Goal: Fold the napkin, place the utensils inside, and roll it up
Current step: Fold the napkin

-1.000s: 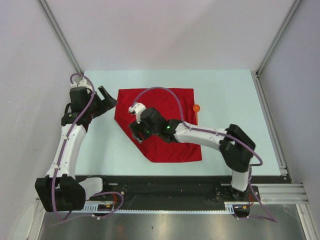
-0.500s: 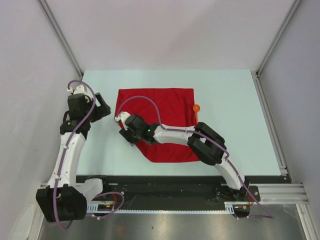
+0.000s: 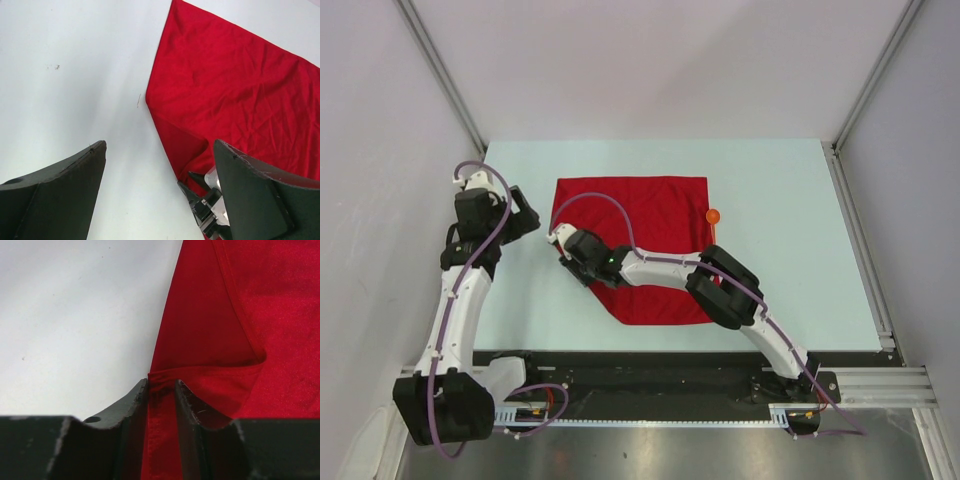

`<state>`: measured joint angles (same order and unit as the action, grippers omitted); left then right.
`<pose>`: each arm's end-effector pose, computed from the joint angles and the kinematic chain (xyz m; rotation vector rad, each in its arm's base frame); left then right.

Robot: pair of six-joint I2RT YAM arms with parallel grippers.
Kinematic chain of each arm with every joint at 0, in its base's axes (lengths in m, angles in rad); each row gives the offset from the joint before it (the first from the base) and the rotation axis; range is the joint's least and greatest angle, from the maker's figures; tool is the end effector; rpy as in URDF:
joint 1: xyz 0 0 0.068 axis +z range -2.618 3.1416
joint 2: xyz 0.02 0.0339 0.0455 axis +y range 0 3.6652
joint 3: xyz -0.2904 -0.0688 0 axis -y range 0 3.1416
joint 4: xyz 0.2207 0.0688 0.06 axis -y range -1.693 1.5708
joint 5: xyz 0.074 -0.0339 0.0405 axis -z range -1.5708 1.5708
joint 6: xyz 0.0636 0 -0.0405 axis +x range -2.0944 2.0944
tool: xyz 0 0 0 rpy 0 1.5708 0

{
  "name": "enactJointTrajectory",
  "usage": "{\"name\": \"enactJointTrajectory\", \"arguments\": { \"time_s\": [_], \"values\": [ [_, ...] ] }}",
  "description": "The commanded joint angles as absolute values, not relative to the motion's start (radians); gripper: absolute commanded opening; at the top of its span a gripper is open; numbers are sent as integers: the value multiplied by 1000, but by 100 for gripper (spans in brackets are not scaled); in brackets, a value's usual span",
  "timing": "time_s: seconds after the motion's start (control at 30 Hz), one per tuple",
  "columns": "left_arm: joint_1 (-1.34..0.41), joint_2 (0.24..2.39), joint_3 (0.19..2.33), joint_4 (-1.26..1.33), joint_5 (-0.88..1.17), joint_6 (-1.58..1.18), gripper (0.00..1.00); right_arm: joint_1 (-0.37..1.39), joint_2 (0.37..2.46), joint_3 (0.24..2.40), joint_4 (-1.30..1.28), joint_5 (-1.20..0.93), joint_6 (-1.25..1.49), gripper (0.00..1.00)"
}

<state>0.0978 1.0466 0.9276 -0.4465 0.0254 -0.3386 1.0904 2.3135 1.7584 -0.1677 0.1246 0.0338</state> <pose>0.2162 0.0196 0.3246 -0.4488 2.0932 -0.1683 0.2558 0.4738 0.1714 -1.1156 2.0414 0.4367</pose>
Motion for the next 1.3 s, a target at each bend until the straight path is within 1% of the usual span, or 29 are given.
{"name": "enactJointTrajectory", "arguments": {
  "time_s": [0.0,0.23,0.33,0.37,0.43,0.47,0.5,0.7,0.93,1.17,1.2,1.27],
  "values": [
    [112,1023,917,-416,25,-321,92,1083,2303,1784,-153,95,70,30],
    [114,1025,911,-419,26,-319,92,1032,2223,1694,-68,-27,190,29],
    [115,1023,908,-419,29,-319,92,1005,2210,1672,-41,-66,219,21],
    [115,1023,908,-419,28,-319,92,997,2207,1669,-34,-72,224,16],
    [115,1026,907,-419,28,-318,92,985,2207,1661,-29,-75,225,12],
    [115,1025,907,-419,28,-318,92,982,2209,1660,-28,-77,227,6],
    [114,1025,907,-419,28,-318,92,977,2206,1655,-26,-80,229,4],
    [114,1025,905,-419,28,-314,92,953,2171,1628,29,-141,276,3],
    [115,1026,900,-419,28,-313,92,878,2115,1568,98,-222,350,3],
    [115,1034,900,-423,23,-310,92,805,2140,1589,58,-255,328,4],
    [115,1037,899,-423,20,-308,92,799,2141,1589,55,-258,327,4],
    [115,1038,899,-423,17,-307,92,784,2148,1585,51,-261,321,0]
  ]
}}
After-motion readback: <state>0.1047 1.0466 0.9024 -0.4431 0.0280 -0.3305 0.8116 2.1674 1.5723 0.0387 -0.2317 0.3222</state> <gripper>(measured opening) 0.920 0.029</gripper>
